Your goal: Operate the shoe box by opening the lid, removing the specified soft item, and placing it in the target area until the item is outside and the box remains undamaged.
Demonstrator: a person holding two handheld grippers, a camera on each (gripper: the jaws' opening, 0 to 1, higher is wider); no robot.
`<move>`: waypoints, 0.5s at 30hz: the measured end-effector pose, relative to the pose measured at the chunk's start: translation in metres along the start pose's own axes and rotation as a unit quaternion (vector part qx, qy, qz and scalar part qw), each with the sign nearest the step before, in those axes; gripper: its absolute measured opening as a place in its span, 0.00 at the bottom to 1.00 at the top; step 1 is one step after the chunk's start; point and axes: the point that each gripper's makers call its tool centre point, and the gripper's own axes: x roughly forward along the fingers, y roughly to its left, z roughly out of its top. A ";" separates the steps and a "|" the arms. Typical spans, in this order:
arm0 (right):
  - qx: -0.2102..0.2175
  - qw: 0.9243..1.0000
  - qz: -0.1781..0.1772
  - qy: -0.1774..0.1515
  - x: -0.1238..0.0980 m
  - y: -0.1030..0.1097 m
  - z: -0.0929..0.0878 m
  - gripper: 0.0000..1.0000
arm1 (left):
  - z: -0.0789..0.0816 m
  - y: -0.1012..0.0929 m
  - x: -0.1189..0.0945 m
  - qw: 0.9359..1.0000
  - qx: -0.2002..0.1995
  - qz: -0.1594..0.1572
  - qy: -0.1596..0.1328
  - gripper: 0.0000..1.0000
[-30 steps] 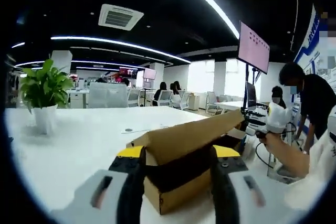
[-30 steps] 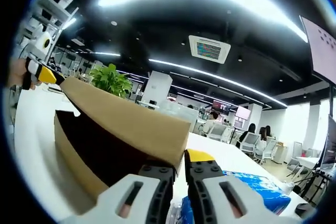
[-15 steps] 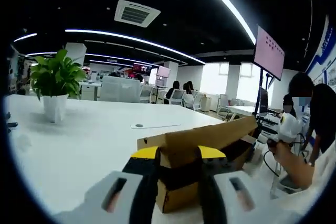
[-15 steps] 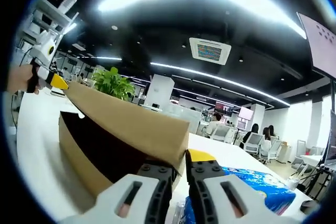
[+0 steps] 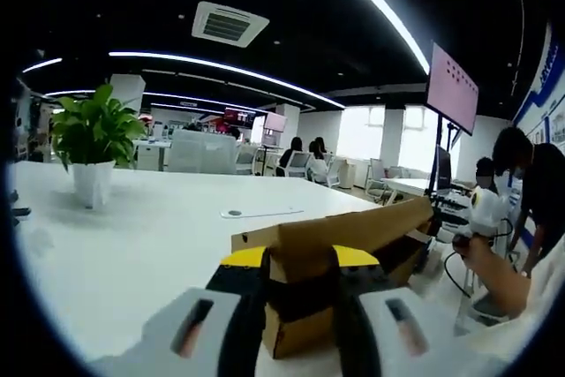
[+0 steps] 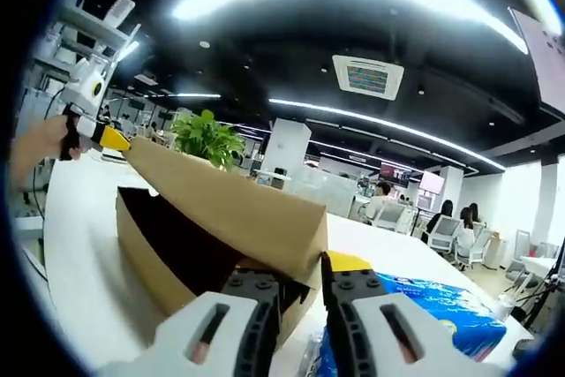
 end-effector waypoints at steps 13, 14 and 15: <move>0.089 0.990 0.111 0.002 -0.004 0.035 0.009 0.64 | -0.001 0.000 -0.002 1.000 0.005 -0.006 -0.007 0.27; 0.094 0.988 0.119 0.003 -0.005 0.037 0.009 0.67 | -0.002 0.001 -0.002 1.000 0.006 -0.005 -0.006 0.27; 0.100 0.987 0.126 0.003 -0.006 0.039 0.010 0.70 | -0.003 0.001 -0.003 1.000 0.006 -0.005 -0.005 0.27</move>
